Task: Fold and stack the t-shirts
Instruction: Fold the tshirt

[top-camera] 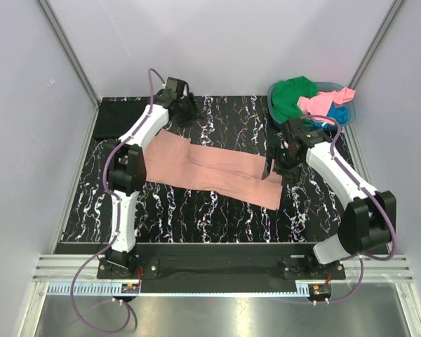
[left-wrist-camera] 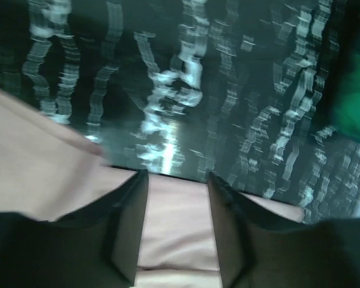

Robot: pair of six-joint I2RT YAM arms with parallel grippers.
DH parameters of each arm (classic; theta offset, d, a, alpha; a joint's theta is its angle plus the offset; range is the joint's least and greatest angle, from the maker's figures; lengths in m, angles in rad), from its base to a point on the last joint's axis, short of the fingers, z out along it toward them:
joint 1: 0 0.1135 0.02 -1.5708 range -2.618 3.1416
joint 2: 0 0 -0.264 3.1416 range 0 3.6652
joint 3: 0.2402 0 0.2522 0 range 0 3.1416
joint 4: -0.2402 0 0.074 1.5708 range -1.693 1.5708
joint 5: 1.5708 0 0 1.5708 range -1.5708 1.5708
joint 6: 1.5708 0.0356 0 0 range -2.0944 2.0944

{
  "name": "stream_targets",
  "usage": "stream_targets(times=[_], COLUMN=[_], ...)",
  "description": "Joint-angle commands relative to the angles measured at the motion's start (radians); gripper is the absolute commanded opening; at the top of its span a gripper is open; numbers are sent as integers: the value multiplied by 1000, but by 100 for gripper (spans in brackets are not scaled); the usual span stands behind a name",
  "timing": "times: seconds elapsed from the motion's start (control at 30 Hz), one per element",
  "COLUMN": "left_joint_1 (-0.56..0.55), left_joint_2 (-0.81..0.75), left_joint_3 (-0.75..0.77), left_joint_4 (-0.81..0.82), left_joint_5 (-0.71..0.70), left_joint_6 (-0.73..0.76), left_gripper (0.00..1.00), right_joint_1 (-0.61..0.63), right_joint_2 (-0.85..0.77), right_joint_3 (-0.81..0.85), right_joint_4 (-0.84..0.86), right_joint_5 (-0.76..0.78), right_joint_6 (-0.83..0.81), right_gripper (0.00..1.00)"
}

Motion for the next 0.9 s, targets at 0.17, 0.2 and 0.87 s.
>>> stream_targets(times=[0.17,0.2,0.87], left_joint_1=[38,73,184], left_joint_2=[-258,-290,-242], left_joint_3=[-219,-269,-482], left_joint_4=[-52,-53,-295], left_joint_5=[-45,-45,-269], left_joint_6=[97,100,146], left_gripper=[72,70,74], right_joint_1=[-8,-8,-31], right_joint_2=[180,199,667], right_joint_3=[160,170,430], right_joint_4=[63,68,82], right_joint_5=[-21,-16,113], right_joint_6=[-39,-46,-146], right_gripper=[78,78,82])
